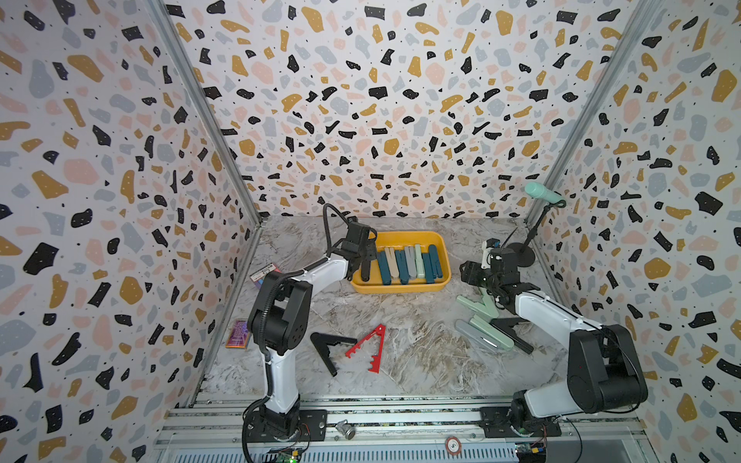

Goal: Put the pruning pliers into the storage box
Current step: Place the pruning pliers in the storage box.

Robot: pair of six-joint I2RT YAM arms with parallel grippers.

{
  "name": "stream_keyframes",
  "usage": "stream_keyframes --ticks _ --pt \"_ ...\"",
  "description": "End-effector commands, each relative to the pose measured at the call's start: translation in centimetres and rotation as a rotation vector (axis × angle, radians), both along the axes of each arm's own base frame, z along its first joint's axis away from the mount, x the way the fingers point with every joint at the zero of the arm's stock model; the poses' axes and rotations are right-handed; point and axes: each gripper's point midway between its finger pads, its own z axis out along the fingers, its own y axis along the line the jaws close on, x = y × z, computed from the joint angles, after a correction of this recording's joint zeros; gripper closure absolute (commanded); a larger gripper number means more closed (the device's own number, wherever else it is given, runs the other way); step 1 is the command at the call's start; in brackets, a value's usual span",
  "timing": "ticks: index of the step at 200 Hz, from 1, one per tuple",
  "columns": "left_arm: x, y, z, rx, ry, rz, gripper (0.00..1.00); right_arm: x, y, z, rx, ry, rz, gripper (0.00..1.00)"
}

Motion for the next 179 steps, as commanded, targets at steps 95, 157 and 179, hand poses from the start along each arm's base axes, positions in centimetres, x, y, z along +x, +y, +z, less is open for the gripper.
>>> stream_keyframes --ticks 95,157,179 --pt "0.6 -2.6 -4.5 -0.024 0.075 -0.026 0.01 -0.1 -0.3 0.9 0.007 -0.027 -0.010 0.27" --pt "0.4 -4.5 -4.5 -0.099 0.083 -0.099 0.01 -0.1 -0.3 0.9 0.009 -0.025 -0.010 0.27" --pt "0.3 -5.3 -4.3 -0.138 0.089 -0.123 0.00 -0.1 -0.2 0.8 0.009 -0.024 -0.009 0.27"
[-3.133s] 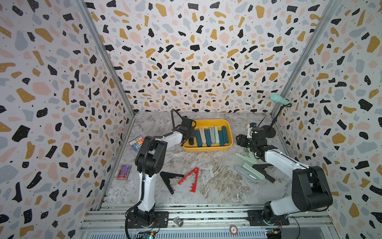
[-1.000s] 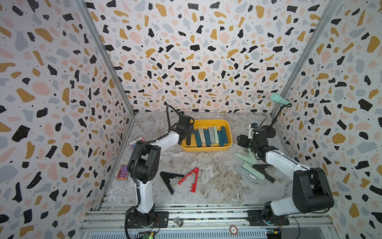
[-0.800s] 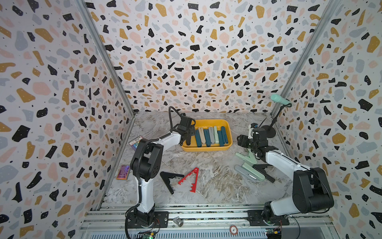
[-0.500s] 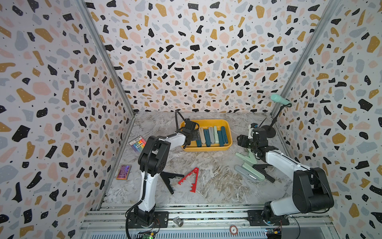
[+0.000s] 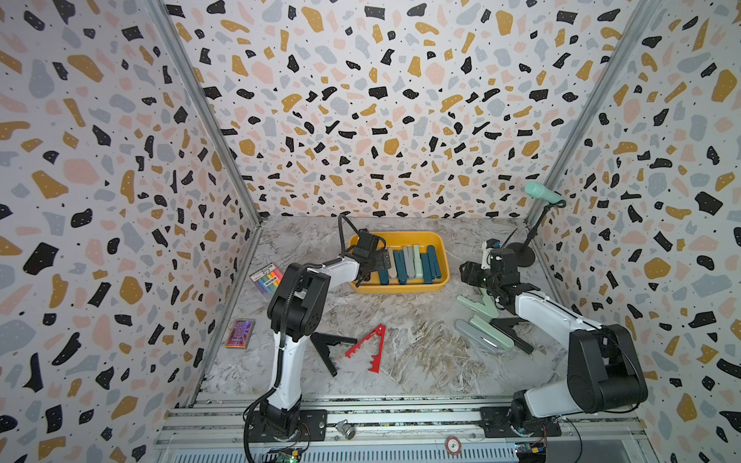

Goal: Put the pruning pliers into the storage box
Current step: Place the pruning pliers in the storage box.

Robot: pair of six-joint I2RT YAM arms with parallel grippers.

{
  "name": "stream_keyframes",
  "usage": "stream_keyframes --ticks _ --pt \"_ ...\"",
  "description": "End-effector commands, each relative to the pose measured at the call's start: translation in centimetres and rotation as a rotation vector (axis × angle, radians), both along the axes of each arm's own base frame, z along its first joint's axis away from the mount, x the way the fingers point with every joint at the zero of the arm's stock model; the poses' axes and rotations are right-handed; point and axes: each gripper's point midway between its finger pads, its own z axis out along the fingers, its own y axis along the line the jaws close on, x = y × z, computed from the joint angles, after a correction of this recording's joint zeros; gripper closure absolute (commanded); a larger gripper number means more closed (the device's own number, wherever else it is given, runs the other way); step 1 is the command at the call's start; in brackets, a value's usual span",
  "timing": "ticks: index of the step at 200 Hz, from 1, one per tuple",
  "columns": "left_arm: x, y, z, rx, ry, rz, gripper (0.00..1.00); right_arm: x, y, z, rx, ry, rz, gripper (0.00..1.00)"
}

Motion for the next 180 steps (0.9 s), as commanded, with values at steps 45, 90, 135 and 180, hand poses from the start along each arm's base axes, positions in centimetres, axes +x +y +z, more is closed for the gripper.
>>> stream_keyframes --ticks 45,90,135,180 --pt "0.2 -2.6 1.8 -0.120 -0.027 -0.063 0.00 0.0 -0.3 1.1 0.005 -0.028 -0.011 0.27" --pt "0.2 -3.0 2.2 -0.128 -0.037 -0.078 0.01 -0.1 -0.3 1.2 0.003 -0.027 -0.012 0.27" --pt "0.6 -3.6 2.2 -0.136 -0.043 -0.097 0.00 -0.2 -0.3 1.2 0.002 -0.026 -0.012 0.27" --pt "0.9 -4.0 2.3 -0.131 -0.049 -0.120 0.00 -0.2 -0.5 1.1 -0.002 -0.025 -0.017 0.27"
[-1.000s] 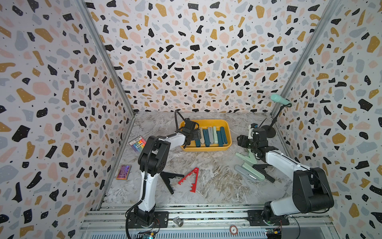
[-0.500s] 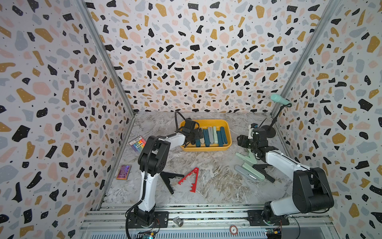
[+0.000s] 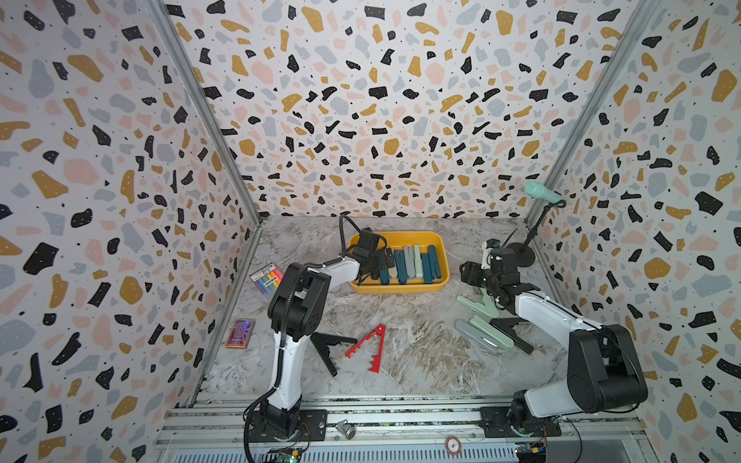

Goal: Put the pruning pliers into the storage box
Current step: Place the pruning pliers in the storage box.

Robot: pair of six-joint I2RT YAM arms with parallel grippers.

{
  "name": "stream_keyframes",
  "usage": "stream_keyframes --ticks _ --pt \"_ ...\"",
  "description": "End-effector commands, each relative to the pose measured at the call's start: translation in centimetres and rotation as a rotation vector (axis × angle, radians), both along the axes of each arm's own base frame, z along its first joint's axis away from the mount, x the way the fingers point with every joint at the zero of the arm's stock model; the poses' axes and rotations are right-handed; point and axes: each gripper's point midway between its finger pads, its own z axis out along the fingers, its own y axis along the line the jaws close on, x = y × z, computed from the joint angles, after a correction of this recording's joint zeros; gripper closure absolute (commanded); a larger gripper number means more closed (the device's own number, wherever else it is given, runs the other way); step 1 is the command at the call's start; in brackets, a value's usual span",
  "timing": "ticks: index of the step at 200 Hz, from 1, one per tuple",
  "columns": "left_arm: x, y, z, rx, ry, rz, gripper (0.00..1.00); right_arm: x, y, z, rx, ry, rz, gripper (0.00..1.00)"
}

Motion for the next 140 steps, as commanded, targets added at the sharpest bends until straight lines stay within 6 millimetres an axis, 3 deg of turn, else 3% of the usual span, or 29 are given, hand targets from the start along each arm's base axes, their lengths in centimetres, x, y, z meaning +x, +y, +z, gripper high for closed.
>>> stream_keyframes --ticks 1,62,140 --pt "0.9 -2.0 1.6 -0.040 -0.055 -0.057 0.01 -0.2 -0.5 1.2 -0.001 -0.026 -0.015 0.27" --pt "0.9 -1.9 1.3 -0.012 -0.043 -0.063 0.00 -0.1 -0.4 0.7 -0.001 -0.013 -0.011 0.27" --pt "0.9 0.5 5.0 0.077 -0.135 -0.006 0.01 -0.2 -0.7 0.7 -0.019 -0.010 -0.018 0.27"
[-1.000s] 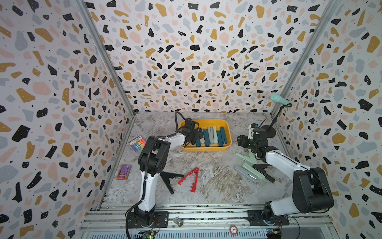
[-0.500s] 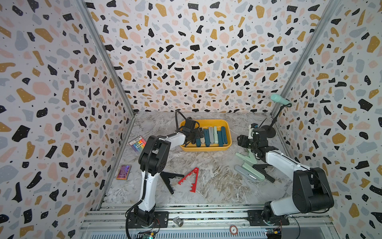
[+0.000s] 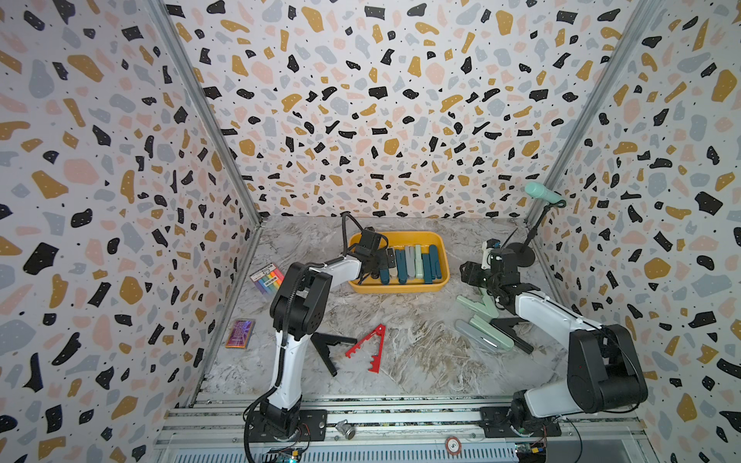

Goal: Put the pruning pliers into the storage box
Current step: Place the pruning pliers in the storage box, then pick up the pruning pliers from the center of the board.

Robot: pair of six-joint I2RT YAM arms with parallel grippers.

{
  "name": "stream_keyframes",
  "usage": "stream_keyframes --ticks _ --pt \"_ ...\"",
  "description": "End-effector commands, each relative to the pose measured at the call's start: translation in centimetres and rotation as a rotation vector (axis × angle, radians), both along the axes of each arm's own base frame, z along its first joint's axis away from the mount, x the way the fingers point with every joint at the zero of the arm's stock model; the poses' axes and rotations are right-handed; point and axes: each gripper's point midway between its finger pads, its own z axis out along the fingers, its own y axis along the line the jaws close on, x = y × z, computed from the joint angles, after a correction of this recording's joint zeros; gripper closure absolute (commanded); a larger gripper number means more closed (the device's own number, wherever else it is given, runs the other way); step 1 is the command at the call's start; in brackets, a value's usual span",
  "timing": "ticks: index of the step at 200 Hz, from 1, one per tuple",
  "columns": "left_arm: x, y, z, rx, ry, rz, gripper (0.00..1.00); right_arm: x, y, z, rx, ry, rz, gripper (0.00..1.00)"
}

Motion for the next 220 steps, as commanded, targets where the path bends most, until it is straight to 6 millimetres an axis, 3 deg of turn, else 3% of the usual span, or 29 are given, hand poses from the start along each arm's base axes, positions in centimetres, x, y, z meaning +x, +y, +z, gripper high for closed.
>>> stream_keyframes --ticks 1,56,78,108,127,146,187,220 --pt "0.6 0.4 4.9 0.012 -0.119 0.013 0.01 -0.3 -0.6 0.7 -0.016 -0.008 -0.014 0.27" --pt "-1.1 1.6 8.7 0.047 -0.212 0.055 0.01 -0.7 -0.6 0.9 -0.016 -0.006 -0.010 0.27" --pt "-2.2 2.8 9.9 0.051 -0.247 0.087 0.00 -1.3 1.7 2.5 -0.104 -0.073 0.073 0.27" --pt "-4.2 6.1 11.7 0.102 -0.302 0.181 0.00 -3.3 8.9 3.8 -0.127 -0.120 0.307 0.27" --pt "-5.5 9.6 12.8 0.164 -0.324 0.271 0.00 -5.2 13.6 4.3 -0.143 -0.146 0.443 0.25" --pt "-6.9 13.6 13.8 0.159 -0.348 0.361 0.01 -8.6 20.1 3.6 -0.150 -0.145 0.636 0.21" --pt "-9.8 22.4 15.7 0.227 -0.386 0.556 0.00 -17.0 33.1 -0.7 -0.219 -0.059 1.048 0.06" --pt "-11.8 27.5 15.4 0.282 -0.349 0.653 0.01 -21.2 39.1 -4.1 -0.316 0.024 1.231 0.01"
